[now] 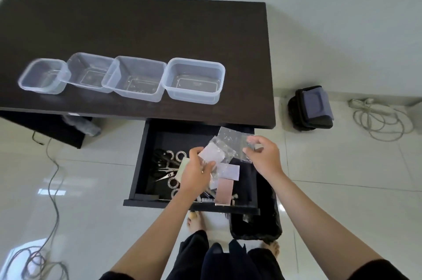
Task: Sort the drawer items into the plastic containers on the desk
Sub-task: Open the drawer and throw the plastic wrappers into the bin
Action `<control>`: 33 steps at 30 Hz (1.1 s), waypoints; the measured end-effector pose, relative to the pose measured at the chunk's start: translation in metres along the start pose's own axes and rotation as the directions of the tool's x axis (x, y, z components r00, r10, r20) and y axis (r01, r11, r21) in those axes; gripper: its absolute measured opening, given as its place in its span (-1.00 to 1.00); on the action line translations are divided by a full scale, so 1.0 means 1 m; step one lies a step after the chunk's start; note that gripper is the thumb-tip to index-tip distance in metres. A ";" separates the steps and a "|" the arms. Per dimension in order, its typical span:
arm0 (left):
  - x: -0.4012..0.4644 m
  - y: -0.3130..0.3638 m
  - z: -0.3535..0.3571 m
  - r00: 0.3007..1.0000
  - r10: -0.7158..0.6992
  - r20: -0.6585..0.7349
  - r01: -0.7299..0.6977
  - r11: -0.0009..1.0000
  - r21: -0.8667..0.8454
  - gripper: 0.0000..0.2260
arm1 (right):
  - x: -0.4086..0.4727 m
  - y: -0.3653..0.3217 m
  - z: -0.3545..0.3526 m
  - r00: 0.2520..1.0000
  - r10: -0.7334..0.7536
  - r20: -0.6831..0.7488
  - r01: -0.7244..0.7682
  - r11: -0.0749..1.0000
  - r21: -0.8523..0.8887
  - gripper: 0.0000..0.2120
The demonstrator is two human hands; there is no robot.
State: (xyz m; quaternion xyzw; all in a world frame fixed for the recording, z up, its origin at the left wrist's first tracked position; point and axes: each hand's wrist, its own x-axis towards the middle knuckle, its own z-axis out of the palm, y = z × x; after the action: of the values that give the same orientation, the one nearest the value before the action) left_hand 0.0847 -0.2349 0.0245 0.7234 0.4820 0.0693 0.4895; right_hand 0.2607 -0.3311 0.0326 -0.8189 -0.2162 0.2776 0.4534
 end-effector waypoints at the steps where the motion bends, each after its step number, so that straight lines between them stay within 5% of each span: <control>1: -0.008 0.005 0.014 1.000 0.023 0.002 -0.023 1.000 0.011 -0.66 | -0.002 0.006 -0.012 1.000 0.007 0.004 -0.007 1.000 0.004 -0.78; 8: -0.057 0.051 0.122 0.997 0.061 0.049 -0.065 0.995 0.082 -0.87 | -0.019 0.070 -0.105 0.999 0.050 -0.011 -0.050 0.999 -0.010 -0.73; 16: -0.097 0.064 0.208 0.994 -0.010 0.111 -0.005 0.992 0.128 -0.72 | -0.043 0.147 -0.168 0.987 0.158 -0.017 -0.158 0.984 -0.077 -0.71; 23: -0.111 0.024 0.237 0.952 -0.227 0.206 0.172 0.952 0.254 -0.68 | -0.066 0.193 -0.161 0.947 0.277 0.162 -0.226 0.934 -0.277 -0.59; 27: -0.089 -0.063 0.269 0.894 -0.408 0.186 0.331 0.880 0.340 -0.71 | -0.072 0.211 -0.140 0.896 0.344 0.280 -0.233 0.903 -0.362 -0.53; 33: -0.065 -0.090 0.286 0.852 -0.475 0.218 0.367 0.841 0.397 -0.74 | -0.061 0.242 -0.101 0.854 0.357 0.379 -0.142 0.860 -0.490 -0.59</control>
State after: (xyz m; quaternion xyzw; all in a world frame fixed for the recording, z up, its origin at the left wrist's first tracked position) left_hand 0.1573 -0.4634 -0.1672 0.6732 0.5529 -0.2396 0.4286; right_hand 0.3054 -0.5504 -0.1162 -0.8329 -0.2633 0.4634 0.1490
